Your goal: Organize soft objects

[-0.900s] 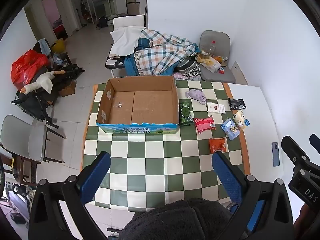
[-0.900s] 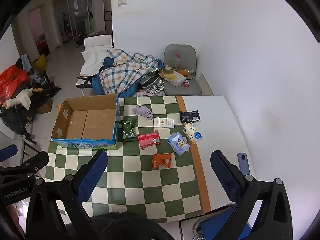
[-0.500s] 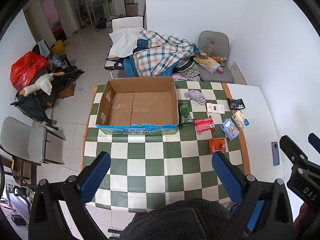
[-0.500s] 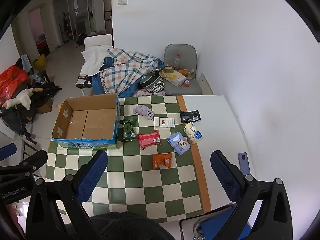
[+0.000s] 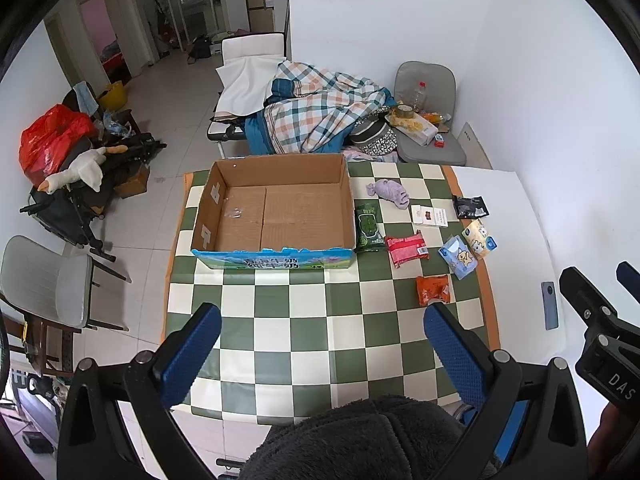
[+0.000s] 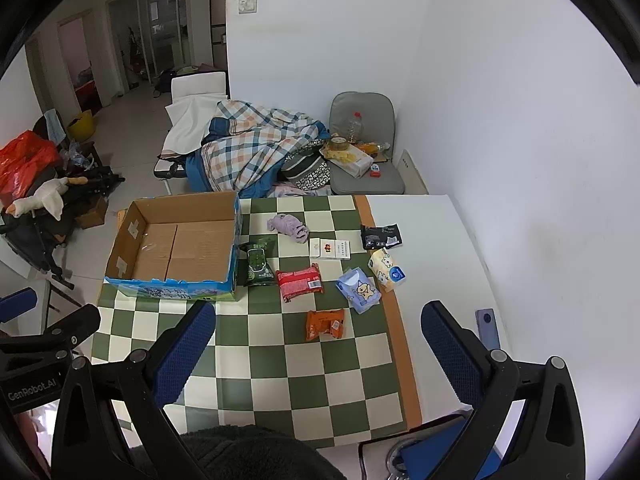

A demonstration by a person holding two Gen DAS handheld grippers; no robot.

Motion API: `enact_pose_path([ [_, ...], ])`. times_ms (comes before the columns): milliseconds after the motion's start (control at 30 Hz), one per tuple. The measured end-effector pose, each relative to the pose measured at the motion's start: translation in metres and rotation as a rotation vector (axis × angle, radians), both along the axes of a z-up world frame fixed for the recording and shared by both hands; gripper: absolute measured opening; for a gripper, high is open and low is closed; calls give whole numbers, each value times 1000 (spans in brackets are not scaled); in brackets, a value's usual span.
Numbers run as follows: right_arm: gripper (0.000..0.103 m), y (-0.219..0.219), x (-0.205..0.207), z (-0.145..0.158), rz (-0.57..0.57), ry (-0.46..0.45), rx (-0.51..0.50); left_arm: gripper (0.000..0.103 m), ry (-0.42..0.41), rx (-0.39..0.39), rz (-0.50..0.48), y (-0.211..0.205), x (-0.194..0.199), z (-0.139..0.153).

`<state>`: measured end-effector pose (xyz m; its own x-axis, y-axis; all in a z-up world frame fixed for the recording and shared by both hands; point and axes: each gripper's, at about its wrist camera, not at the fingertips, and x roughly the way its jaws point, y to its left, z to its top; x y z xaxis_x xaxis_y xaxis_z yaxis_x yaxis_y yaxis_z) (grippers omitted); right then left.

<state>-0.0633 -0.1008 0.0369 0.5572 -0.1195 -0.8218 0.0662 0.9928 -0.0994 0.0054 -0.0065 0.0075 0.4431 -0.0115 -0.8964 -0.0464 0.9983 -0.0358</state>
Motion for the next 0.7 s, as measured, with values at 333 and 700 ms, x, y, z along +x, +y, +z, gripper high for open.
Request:
enact_pose_path([
  [333, 103, 1, -2, 11, 8, -16, -5, 103, -11, 1, 3, 0, -1, 2],
  [700, 103, 3, -4, 13, 8, -21, -5, 103, -9, -1, -3, -2, 1, 6],
])
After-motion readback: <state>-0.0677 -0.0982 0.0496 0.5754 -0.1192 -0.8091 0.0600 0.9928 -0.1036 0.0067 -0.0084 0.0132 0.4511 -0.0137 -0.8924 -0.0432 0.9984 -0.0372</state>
